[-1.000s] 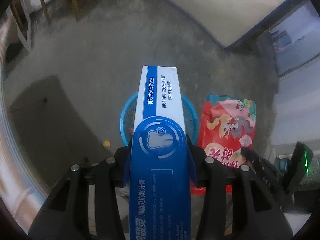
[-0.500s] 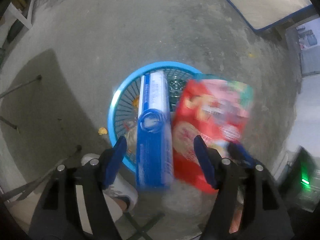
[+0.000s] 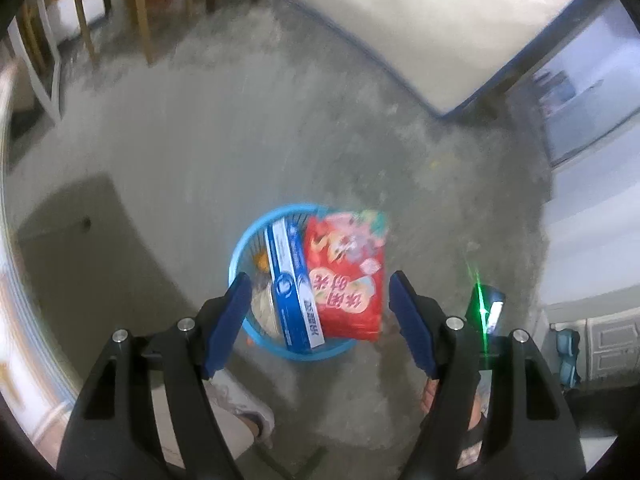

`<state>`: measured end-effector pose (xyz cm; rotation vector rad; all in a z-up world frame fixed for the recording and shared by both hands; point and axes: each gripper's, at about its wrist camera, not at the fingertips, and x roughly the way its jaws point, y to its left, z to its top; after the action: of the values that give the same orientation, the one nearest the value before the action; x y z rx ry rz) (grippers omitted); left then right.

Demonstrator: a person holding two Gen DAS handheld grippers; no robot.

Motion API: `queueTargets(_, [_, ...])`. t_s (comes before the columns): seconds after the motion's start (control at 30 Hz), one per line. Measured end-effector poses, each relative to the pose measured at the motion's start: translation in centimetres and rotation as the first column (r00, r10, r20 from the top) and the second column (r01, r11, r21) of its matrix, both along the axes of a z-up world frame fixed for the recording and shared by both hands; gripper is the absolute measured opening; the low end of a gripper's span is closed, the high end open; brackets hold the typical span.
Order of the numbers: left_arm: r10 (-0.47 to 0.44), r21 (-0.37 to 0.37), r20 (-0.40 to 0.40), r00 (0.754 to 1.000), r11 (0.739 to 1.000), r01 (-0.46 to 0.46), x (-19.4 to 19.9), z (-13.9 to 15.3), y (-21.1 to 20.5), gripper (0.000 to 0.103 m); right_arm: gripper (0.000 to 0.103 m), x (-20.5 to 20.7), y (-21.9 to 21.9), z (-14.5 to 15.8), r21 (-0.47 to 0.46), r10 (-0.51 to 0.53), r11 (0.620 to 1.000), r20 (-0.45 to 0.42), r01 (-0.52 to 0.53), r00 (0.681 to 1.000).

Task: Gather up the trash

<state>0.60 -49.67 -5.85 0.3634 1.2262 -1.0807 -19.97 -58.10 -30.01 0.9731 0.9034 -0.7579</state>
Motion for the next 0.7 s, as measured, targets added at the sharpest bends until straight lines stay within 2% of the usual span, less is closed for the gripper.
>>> queueTargets(0.13, [0.004, -0.117, 0.081, 0.997, 0.993, 0.006, -0.7, 5.0, 5.0, 0.072, 0.043, -1.8, 0.8, 3.6, -0.047, -0.008, 0.999, 0.054, 0.01, 0.999])
queueTargets(0.2, [0.022, -0.173, 0.125, 0.992, 0.985, 0.0, -1.1, 7.3, 8.8, 0.075, 0.046, -2.5, 2.0, 6.7, -0.095, 0.012, 0.995, 0.09, -0.003, 0.996])
queueTargets(0.3, [0.091, -0.22, 0.169, 0.981, 0.974, -0.052, -1.3, 9.3, 14.4, 0.08, 0.055, -2.5, 4.8, 11.7, -0.2, 0.081, 0.978, 0.134, -0.053, 0.988])
queueTargets(0.37, [0.167, -0.236, 0.211, 0.963, 0.965, -0.116, -1.6, 10.0, 18.2, 0.081, 0.061, -1.8, 7.2, 14.7, -0.272, 0.146, 0.957, 0.142, -0.104, 0.979])
queueTargets(0.43, [0.263, -0.245, 0.267, 0.927, 0.949, -0.199, -2.0, 10.4, 22.2, 0.083, 0.072, -1.0, 9.8, 17.5, -0.329, 0.195, 0.935, 0.16, -0.134, 0.968])
queueTargets(0.53, [0.381, -0.271, 0.276, 0.883, 0.912, -0.308, -2.4, 10.8, 26.7, 0.086, 0.083, 1.1, 14.6, 21.4, -0.388, 0.277, 0.903, 0.204, -0.183, 0.939])
queueTargets(0.67, [0.549, -0.334, 0.249, 0.798, 0.822, -0.462, -3.5, 10.8, 33.3, 0.091, 0.093, 3.4, 20.5, 25.3, -0.459, 0.356, 0.86, 0.227, -0.223, 0.906])
queueTargets(0.7, [0.57, -0.339, 0.253, 0.781, 0.809, -0.481, -3.8, 10.7, 34.2, 0.091, 0.095, 3.9, 22.3, 26.4, -0.483, 0.374, 0.846, 0.235, -0.226, 0.897])
